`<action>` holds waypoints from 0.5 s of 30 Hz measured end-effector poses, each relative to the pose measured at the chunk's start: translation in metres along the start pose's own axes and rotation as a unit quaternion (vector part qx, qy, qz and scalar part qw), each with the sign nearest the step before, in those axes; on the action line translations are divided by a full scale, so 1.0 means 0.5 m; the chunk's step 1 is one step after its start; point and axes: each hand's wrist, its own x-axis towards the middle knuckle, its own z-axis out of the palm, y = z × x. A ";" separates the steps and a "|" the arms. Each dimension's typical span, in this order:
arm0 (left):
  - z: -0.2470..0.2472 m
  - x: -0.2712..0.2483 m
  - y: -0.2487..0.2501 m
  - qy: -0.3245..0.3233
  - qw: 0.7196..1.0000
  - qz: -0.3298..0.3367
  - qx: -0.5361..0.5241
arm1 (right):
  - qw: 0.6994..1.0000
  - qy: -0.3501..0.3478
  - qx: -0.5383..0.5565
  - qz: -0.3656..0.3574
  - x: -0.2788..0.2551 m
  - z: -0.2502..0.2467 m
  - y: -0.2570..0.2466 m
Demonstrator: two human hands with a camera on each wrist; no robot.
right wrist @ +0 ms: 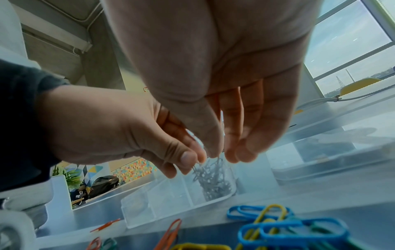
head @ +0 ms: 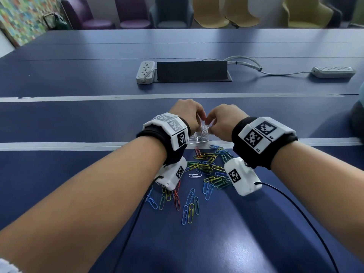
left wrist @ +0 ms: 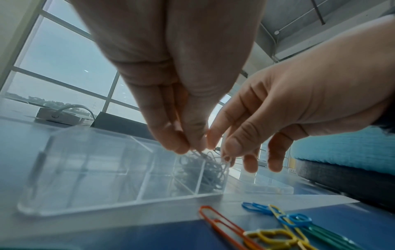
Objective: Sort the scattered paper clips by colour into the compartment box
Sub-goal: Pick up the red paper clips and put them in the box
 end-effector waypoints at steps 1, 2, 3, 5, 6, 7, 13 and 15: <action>0.000 -0.001 -0.001 -0.002 1.000 0.001 -0.008 | 1.000 0.003 0.001 0.000 -0.001 0.000 0.001; 0.001 -0.002 -0.003 -0.002 1.000 0.002 -0.016 | 1.000 0.006 0.001 0.000 -0.003 0.000 0.002; 0.001 -0.004 -0.004 0.002 1.000 0.004 -0.024 | 1.000 0.010 0.002 -0.002 -0.004 0.000 0.003; 0.003 -0.007 -0.005 0.015 0.999 0.006 -0.041 | 1.000 0.013 0.003 -0.005 -0.007 -0.001 0.003; 0.005 -0.008 -0.005 0.023 0.999 0.010 -0.045 | 1.000 0.012 0.003 -0.007 -0.008 -0.001 0.003; 0.007 -0.008 -0.004 0.030 0.998 0.015 -0.045 | 1.000 0.011 0.003 -0.008 -0.008 -0.001 0.003; 0.014 -0.010 -0.002 0.036 0.997 0.026 -0.068 | 1.000 0.000 -0.006 -0.008 -0.011 0.000 0.001; 0.015 -0.008 -0.004 0.034 0.996 0.028 -0.072 | 1.000 -0.002 -0.006 -0.010 -0.012 0.002 0.003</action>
